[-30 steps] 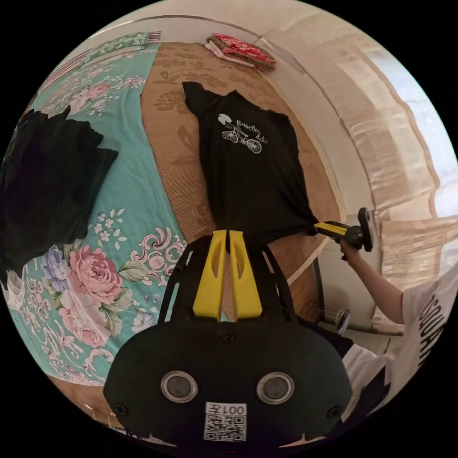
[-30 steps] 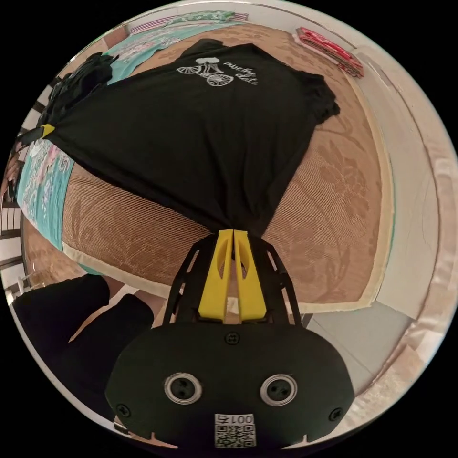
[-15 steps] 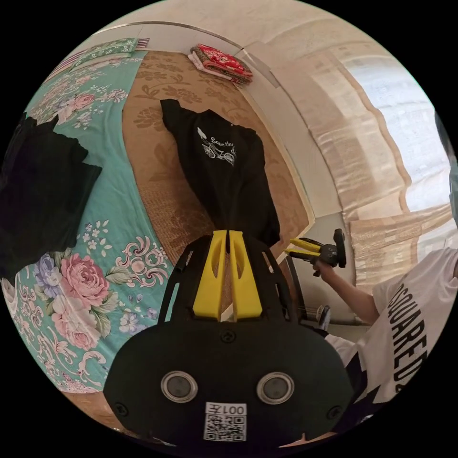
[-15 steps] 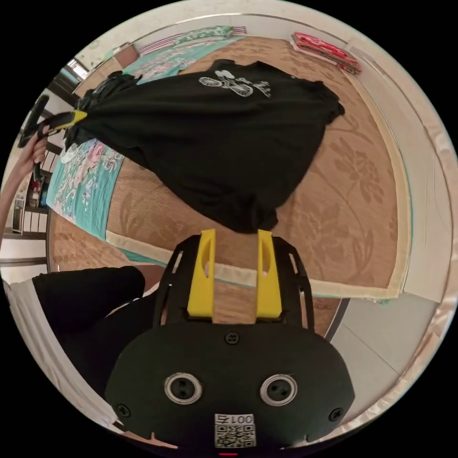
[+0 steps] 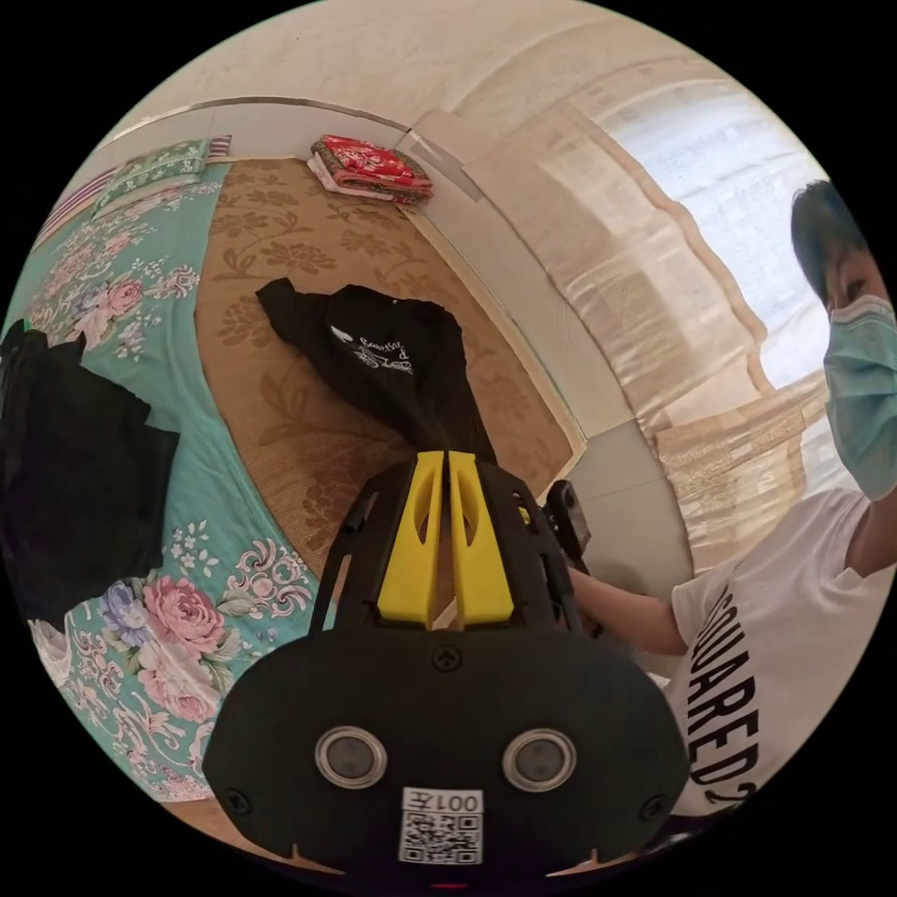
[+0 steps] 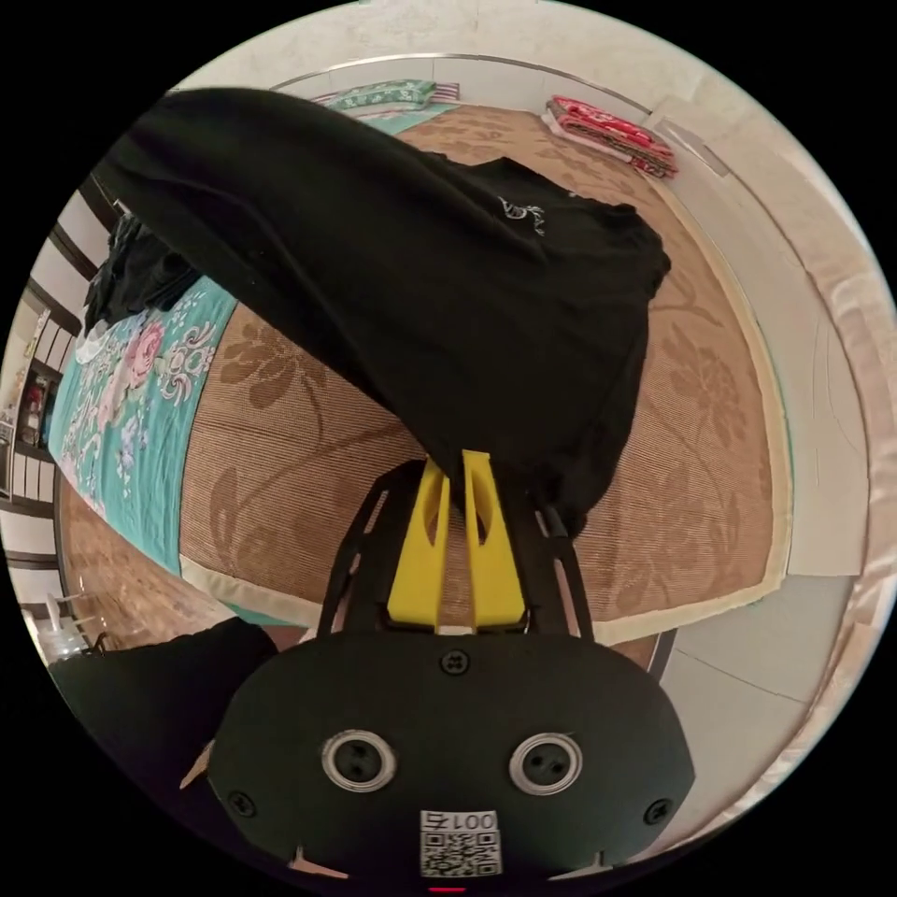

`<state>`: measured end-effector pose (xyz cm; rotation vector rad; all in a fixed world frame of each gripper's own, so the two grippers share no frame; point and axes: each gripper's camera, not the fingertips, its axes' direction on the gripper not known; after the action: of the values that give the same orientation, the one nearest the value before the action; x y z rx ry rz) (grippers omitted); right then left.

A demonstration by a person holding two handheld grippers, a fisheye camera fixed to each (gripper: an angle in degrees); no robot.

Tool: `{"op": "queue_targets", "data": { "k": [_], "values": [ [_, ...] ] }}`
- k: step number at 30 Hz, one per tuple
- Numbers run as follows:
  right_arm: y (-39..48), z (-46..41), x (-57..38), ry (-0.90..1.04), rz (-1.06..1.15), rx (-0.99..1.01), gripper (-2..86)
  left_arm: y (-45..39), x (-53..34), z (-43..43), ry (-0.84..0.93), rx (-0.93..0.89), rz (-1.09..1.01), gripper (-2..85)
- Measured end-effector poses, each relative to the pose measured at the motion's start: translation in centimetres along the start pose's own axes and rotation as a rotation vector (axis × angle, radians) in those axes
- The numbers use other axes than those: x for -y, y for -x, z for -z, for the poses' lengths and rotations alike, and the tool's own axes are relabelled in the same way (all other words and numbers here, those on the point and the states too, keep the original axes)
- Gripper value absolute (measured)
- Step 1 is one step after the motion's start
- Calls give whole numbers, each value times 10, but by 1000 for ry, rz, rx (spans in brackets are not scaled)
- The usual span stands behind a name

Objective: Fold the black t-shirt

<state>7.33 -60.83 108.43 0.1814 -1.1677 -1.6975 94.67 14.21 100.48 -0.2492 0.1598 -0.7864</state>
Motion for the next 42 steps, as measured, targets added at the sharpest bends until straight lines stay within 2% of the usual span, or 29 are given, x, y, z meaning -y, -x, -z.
{"op": "queue_targets", "data": {
  "k": [7, 10, 14, 20, 24, 28, 30, 32, 33, 35, 37, 39, 42],
  "values": [
    [-41, 8, -25, 54, -6, -110, 19, 16, -19, -7, 48, -16, 61, -9],
    [-48, 38, -34, 10, -28, -254, 16, 21, -28, -19, 101, 14, 88, -9],
    [-65, 58, -56, -4, -141, -394, 15, 28, -41, -33, 117, -105, 143, -9],
    [-93, 58, -81, 38, -343, -349, 13, 29, -66, -50, 200, -121, 150, -9],
    [-97, 58, -118, 71, -488, -229, 12, 32, -95, -67, 244, -143, 186, -9],
    [-87, 37, -111, 140, -388, -223, 11, 51, -109, -99, 286, -62, 259, -9],
    [-102, 28, -62, 121, -216, -296, 9, 64, -80, -104, 236, -70, 249, -9],
    [-131, 40, 0, 44, -109, -352, 8, 68, 11, -91, 142, -29, 112, -9],
    [-154, 64, 46, -30, -71, -387, 8, 65, 40, -84, 111, -13, 68, -9],
    [-186, 127, 111, -181, -86, -441, 7, 29, 153, -30, -52, 50, -104, -9],
    [-206, 202, 155, -329, -127, -434, 7, -14, 209, 25, -205, 103, -185, -9],
    [-214, 284, 177, -484, -162, -391, 7, -57, 235, 74, -318, 156, -234, -9],
    [-202, 343, 174, -568, -120, -416, 7, -113, 237, 128, -403, 316, -318, -9]
  ]
}}
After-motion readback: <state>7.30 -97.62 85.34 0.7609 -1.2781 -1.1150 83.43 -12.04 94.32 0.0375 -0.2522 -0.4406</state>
